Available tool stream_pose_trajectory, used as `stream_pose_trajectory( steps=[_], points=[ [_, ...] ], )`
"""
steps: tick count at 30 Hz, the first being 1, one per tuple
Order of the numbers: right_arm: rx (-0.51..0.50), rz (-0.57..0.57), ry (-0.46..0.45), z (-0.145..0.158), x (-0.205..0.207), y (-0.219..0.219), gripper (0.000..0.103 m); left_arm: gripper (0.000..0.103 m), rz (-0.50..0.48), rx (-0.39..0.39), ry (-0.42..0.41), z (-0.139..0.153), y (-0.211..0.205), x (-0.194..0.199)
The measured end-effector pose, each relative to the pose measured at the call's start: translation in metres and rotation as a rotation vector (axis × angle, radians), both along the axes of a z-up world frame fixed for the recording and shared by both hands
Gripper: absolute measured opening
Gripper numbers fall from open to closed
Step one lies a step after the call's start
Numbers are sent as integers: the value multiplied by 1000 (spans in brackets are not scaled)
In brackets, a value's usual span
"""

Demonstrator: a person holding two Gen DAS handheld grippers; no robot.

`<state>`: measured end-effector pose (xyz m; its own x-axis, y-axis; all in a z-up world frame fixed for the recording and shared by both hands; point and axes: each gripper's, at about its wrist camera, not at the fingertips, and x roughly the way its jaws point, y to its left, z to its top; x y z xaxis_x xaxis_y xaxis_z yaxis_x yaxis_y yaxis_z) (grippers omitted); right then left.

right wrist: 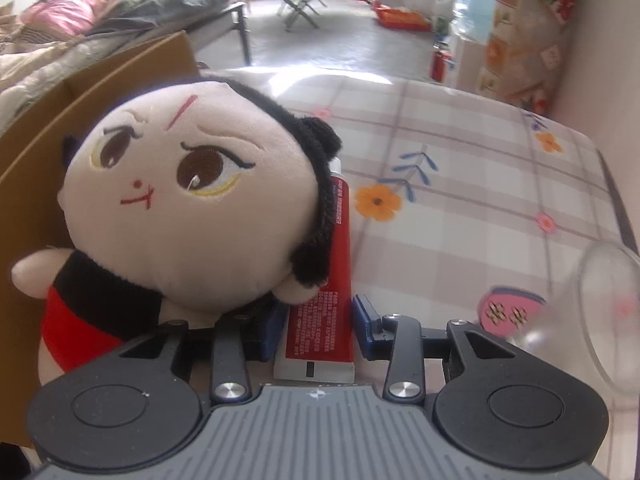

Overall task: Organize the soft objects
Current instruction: 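Carry the bandage box with the left tool while the right tool grasps the toothpaste, then lower the bandage box into the cardboard box while the right tool lifts the toothpaste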

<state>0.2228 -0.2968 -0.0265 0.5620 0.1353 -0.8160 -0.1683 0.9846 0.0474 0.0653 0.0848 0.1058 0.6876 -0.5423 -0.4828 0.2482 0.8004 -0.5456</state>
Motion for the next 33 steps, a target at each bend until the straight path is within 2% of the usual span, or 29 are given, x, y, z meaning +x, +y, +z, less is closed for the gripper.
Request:
stream_pose_trajectory(
  steps=[7,11,15,25,31,33],
  points=[
    [-16,-36,2,0,-29,-4,40,72,73,15,82,-9,35,14],
    [-44,-39,7,2,-49,-3,40,72,53,19,144,-19,41,31],
    [-44,-49,16,3,-73,-2,40,72,-24,37,235,-36,34,54],
    [-8,-63,-2,4,-124,2,41,72,-89,208,475,-88,16,114],
    [15,-62,-16,3,-124,-1,41,72,-139,332,599,-118,-3,132],
    [25,-59,-20,3,-126,-3,41,72,-148,352,632,-125,-8,133]
  ],
)
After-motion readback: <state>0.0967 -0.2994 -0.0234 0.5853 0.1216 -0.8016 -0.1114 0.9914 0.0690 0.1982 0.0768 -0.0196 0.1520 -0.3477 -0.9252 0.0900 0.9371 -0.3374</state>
